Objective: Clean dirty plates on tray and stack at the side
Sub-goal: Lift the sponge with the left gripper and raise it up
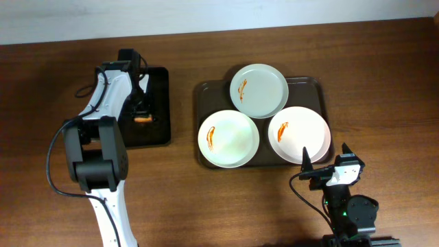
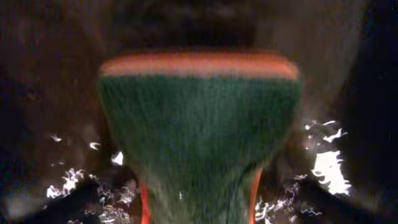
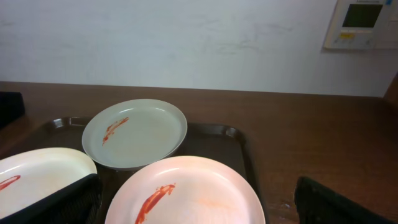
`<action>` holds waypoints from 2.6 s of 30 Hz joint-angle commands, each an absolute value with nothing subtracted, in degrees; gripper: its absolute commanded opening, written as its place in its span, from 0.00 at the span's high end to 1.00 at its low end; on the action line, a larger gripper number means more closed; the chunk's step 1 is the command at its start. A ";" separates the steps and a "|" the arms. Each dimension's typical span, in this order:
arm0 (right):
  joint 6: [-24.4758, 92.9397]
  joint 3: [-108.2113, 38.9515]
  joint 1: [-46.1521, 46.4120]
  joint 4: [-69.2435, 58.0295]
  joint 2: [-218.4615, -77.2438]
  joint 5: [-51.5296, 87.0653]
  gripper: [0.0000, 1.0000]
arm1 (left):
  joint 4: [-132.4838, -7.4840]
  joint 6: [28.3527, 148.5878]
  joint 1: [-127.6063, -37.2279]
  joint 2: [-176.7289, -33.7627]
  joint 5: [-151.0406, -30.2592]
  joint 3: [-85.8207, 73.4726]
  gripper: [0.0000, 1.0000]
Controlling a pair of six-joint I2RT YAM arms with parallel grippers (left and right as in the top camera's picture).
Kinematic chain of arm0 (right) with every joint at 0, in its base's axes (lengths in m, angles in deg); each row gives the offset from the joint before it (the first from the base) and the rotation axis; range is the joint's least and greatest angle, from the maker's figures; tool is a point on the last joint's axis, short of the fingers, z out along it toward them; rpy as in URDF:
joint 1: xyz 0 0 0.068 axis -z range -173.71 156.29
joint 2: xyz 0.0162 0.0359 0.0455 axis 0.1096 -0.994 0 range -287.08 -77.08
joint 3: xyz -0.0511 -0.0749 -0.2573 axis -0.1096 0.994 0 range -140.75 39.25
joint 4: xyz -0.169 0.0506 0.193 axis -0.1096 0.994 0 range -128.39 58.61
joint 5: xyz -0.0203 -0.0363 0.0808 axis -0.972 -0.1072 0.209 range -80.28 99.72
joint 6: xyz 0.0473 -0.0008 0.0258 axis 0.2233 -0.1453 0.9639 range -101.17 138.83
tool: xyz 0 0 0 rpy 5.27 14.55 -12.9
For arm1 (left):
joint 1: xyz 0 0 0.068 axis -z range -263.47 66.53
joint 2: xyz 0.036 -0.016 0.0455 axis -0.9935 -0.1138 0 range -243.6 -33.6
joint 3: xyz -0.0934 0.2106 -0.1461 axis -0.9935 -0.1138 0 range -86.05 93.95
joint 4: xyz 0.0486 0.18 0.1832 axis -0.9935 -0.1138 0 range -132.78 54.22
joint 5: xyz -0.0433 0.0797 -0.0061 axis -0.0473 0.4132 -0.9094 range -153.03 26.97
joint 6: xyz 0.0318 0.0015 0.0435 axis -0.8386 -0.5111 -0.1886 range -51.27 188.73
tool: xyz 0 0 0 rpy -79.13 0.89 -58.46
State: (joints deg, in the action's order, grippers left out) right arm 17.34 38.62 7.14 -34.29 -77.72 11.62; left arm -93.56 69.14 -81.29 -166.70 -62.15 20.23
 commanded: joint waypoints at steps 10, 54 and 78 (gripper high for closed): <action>17.56 38.93 7.44 -34.05 -77.40 11.18 0.02 | -99.30 69.23 -81.47 -167.46 -62.21 30.44 1.00; 17.56 38.93 7.44 -34.05 -77.40 11.16 0.02 | -85.36 90.60 -97.64 -159.46 -125.49 24.19 1.00; 17.56 38.93 7.44 -34.05 -77.40 11.18 0.02 | -81.19 71.63 -89.49 -152.97 -83.55 13.41 1.00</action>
State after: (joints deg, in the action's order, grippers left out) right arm 17.31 38.62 7.14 -34.29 -77.72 11.62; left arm -83.13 72.68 -91.17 -147.05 -87.33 19.40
